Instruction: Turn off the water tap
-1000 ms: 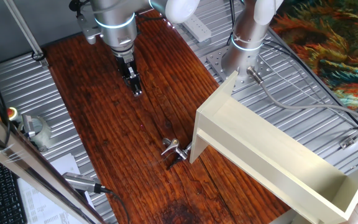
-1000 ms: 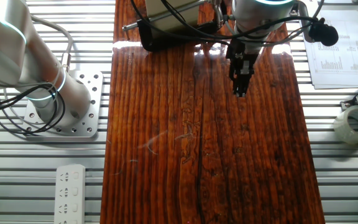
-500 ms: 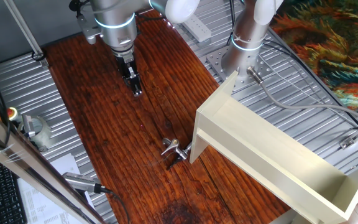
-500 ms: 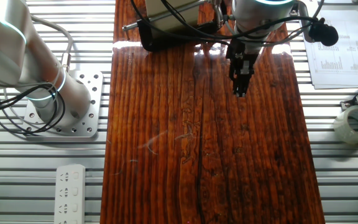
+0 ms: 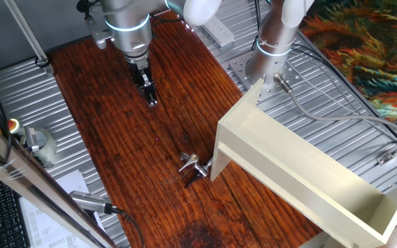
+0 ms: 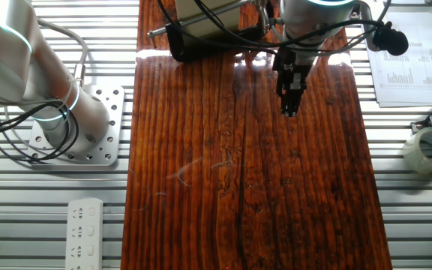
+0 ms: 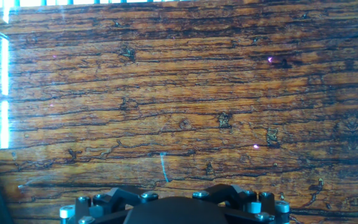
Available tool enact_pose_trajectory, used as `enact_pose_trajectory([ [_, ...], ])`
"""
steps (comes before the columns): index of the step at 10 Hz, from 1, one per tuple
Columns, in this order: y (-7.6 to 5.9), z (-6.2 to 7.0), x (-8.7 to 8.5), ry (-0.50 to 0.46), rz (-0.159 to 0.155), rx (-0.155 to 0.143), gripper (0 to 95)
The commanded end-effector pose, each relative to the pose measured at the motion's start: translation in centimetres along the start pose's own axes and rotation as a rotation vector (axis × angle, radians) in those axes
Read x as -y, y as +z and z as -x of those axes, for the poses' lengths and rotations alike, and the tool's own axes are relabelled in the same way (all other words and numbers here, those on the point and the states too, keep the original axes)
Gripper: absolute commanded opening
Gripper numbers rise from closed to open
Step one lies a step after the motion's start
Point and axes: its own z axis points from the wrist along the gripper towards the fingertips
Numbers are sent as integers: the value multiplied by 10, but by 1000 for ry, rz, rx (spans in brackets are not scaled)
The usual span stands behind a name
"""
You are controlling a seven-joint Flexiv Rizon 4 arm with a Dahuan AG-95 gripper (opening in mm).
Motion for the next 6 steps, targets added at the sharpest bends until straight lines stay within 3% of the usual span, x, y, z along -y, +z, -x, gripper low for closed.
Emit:
enact_pose_trajectory([
  [1, 0, 0, 0, 0, 0, 0, 950],
  [2, 0, 0, 0, 50, 26, 34, 0],
  [6, -2, -1, -1, 53, 25, 32, 0],
])
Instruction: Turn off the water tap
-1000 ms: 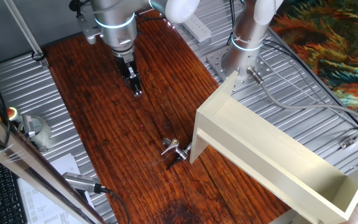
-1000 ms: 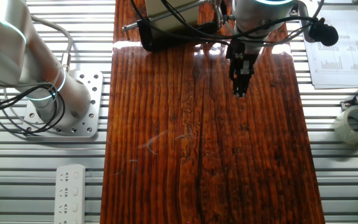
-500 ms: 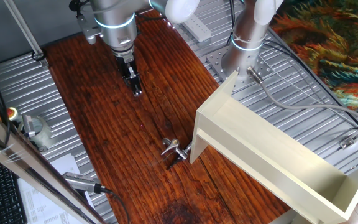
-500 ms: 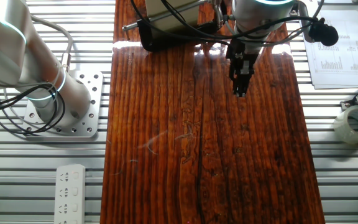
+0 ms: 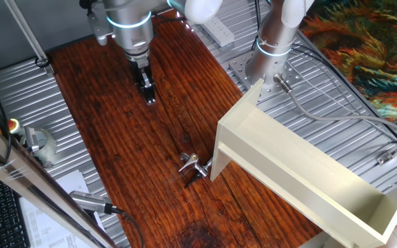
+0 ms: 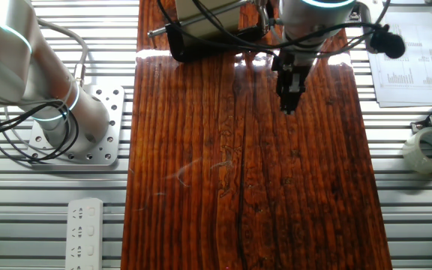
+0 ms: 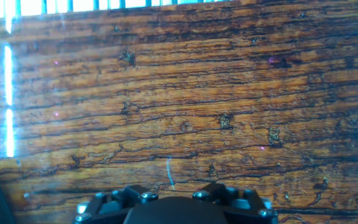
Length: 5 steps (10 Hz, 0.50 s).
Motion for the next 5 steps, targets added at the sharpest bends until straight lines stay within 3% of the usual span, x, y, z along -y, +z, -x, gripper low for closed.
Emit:
enact_pose_trajectory([
  [1, -1, 1, -1, 4, 2, -2, 0],
  [5, -5, 7, -4, 0, 4, 2, 0],
])
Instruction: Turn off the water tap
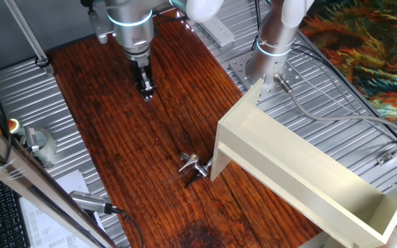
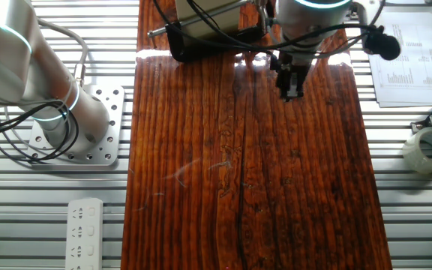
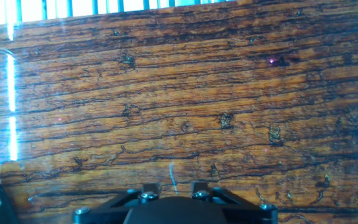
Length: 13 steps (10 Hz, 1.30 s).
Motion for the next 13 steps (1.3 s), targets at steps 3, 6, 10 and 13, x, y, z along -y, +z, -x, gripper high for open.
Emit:
enact_pose_trajectory([
  [3, -7, 5, -7, -1, 3, -3, 0],
  [6, -15, 16, -35, 8, -1, -4, 0],
  [10, -24, 34, -90, 35, 2, -9, 0],
  [13, -27, 43, -129, 34, 6, -16, 0],
])
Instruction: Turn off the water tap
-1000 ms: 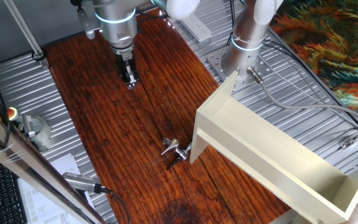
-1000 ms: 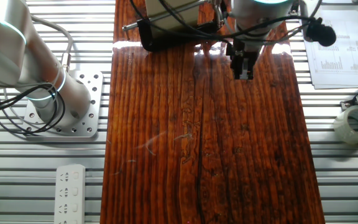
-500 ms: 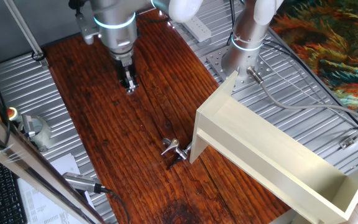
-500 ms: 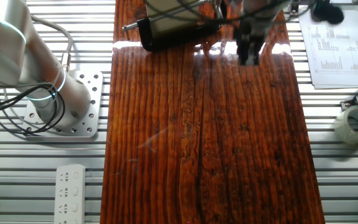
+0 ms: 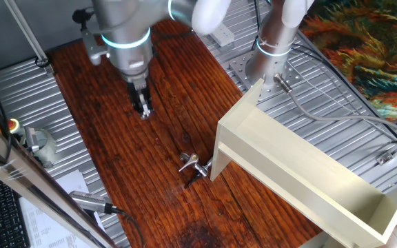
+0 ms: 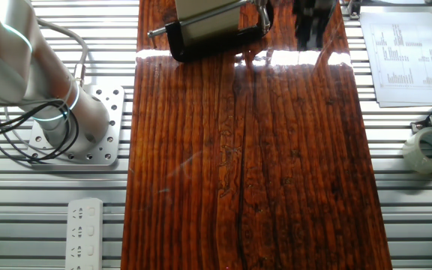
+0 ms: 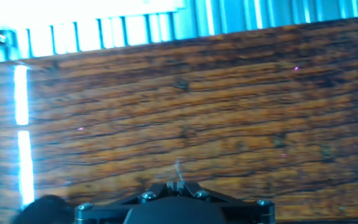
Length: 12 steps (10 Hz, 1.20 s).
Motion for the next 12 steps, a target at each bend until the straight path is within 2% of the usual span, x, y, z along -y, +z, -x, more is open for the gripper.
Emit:
enact_pose_trajectory([
  [1, 0, 1, -23, 8, 2, -8, 0],
  [4, 2, -8, -44, 0, -14, -42, 0],
  [7, -7, -6, -58, -29, -18, -71, 0],
  [9, -11, -5, -65, -25, -11, -71, 0],
  [12, -14, -4, -69, -21, -21, -76, 0],
])
